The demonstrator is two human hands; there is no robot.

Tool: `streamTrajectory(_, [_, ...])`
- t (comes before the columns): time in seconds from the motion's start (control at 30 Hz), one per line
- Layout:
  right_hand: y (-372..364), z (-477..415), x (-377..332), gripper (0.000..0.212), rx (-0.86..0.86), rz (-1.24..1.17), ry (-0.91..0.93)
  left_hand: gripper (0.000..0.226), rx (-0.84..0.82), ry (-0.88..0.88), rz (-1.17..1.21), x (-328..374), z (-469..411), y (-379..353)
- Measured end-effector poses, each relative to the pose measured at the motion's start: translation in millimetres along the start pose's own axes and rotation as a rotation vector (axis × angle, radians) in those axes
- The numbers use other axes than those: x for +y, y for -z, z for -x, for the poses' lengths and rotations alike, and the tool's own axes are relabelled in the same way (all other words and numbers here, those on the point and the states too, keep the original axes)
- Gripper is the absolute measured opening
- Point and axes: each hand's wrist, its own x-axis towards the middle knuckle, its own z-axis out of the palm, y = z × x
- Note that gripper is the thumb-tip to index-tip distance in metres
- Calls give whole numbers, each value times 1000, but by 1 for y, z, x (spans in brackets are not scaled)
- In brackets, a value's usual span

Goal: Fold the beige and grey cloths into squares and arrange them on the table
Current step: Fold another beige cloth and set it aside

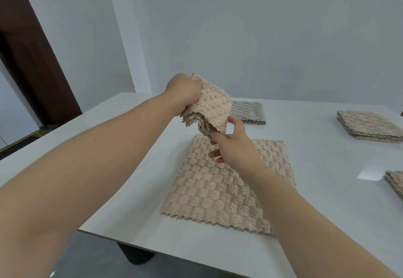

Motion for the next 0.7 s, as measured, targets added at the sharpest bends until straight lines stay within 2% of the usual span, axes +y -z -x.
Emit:
streamTrajectory(0.2, [-6, -8, 3, 47, 61, -267, -90, 30, 15, 1, 49, -2, 4, -6])
streamTrajectory(0.27, [-7, -10, 4, 44, 88, -325, -99, 24, 13, -10, 51, -3, 5, -8])
streamTrajectory(0.33, [-7, -9, 6, 44, 122, -307, -76, 19, 16, -17, 53, -6, 6, -9])
streamTrajectory(0.57, [7, -7, 16, 46, 205, -61, 55, 31, 42, 2, -19, -22, 2, -3])
streamTrajectory(0.63, [10, -9, 17, 49, 182, -39, 47, 32, 35, -3, -34, -28, 3, -5])
streamTrajectory(0.7, [14, -12, 17, 60, 123, -116, -33, 33, 20, -29, -11, -33, 3, -7])
